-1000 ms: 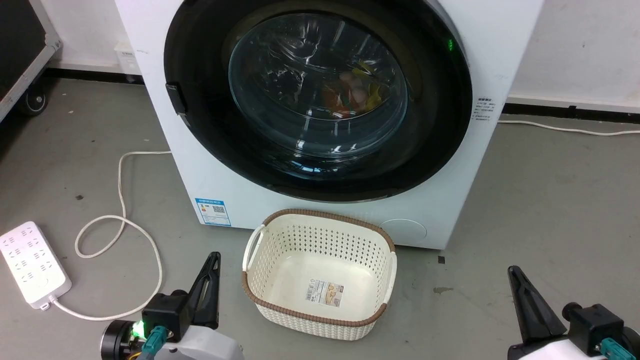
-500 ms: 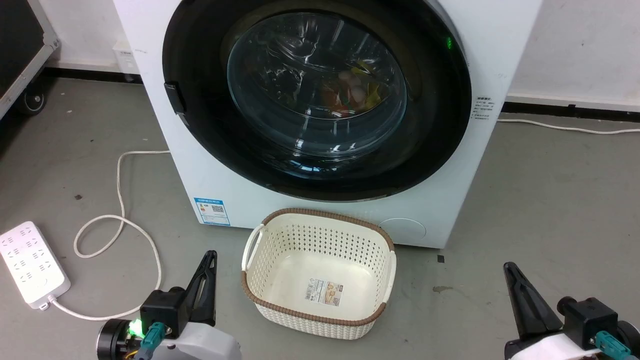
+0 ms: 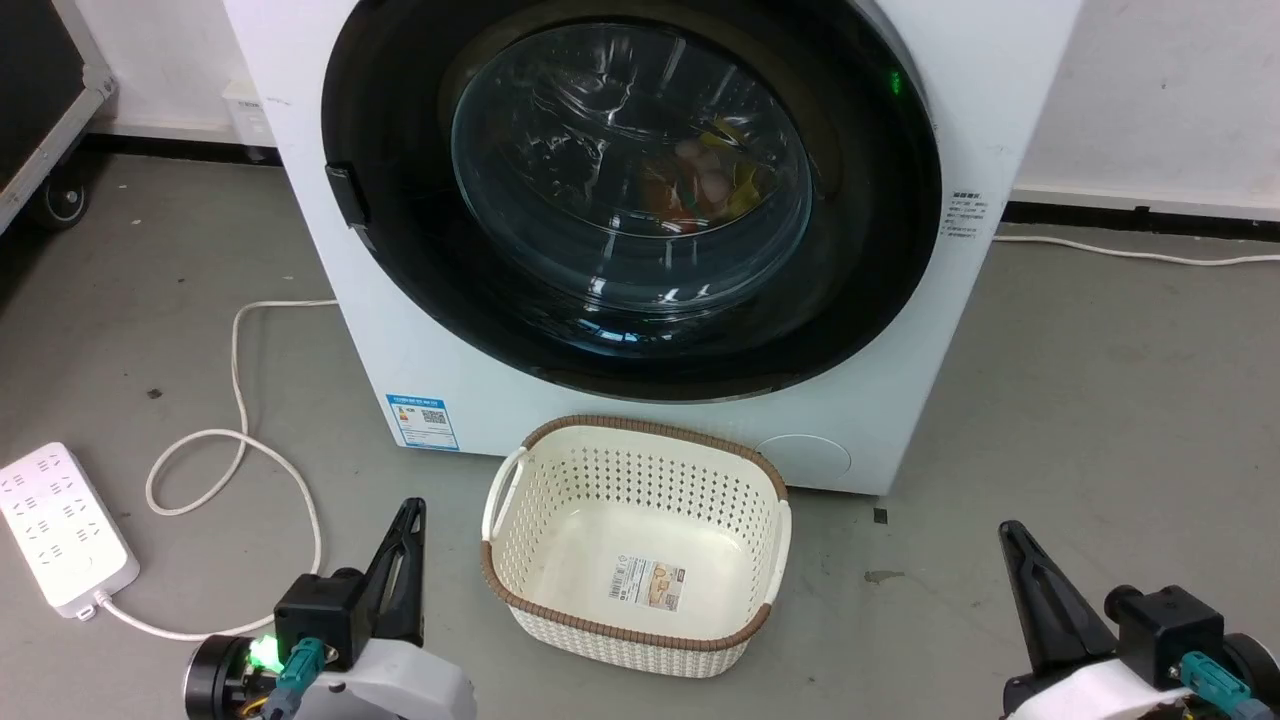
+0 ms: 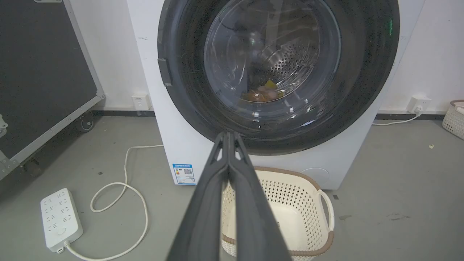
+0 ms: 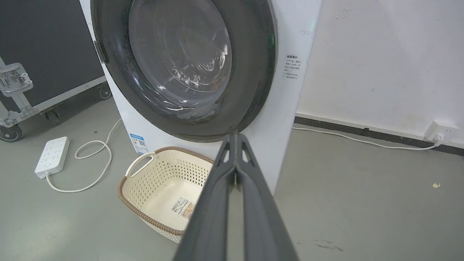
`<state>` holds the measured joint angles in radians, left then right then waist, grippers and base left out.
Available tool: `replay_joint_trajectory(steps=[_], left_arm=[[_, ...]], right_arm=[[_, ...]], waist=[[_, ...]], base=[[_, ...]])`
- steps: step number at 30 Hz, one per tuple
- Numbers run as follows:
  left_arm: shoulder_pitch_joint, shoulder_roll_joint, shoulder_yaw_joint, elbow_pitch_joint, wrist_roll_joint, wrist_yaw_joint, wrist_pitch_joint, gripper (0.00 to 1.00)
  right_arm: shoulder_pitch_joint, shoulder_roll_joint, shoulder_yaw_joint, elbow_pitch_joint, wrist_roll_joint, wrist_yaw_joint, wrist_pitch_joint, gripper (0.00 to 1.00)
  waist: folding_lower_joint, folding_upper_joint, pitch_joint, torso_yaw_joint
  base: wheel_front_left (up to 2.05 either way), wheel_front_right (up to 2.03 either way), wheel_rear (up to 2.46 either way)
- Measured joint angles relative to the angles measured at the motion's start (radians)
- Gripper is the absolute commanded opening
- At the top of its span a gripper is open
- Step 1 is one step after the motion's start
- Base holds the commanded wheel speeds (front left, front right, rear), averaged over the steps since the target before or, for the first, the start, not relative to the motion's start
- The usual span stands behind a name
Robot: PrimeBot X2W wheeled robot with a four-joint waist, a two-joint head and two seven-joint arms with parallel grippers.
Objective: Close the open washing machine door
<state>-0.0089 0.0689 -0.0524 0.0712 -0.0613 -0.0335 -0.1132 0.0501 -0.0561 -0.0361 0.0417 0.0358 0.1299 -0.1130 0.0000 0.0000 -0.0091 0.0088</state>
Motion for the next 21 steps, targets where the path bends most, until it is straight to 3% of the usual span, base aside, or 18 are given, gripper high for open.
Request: replay_joint_trajectory(steps=[21], left_arm=[[0.0, -0.009, 0.018, -0.026, 0.02, 0.013, 0.044, 0.0]], right_arm=[[-0.015, 0.0, 0.013, -0.014, -0.01, 0.0, 0.042, 0.0]], waist=[[0.0, 0.0, 0.004, -0.003]], base=[[0.0, 0.0, 0.0]])
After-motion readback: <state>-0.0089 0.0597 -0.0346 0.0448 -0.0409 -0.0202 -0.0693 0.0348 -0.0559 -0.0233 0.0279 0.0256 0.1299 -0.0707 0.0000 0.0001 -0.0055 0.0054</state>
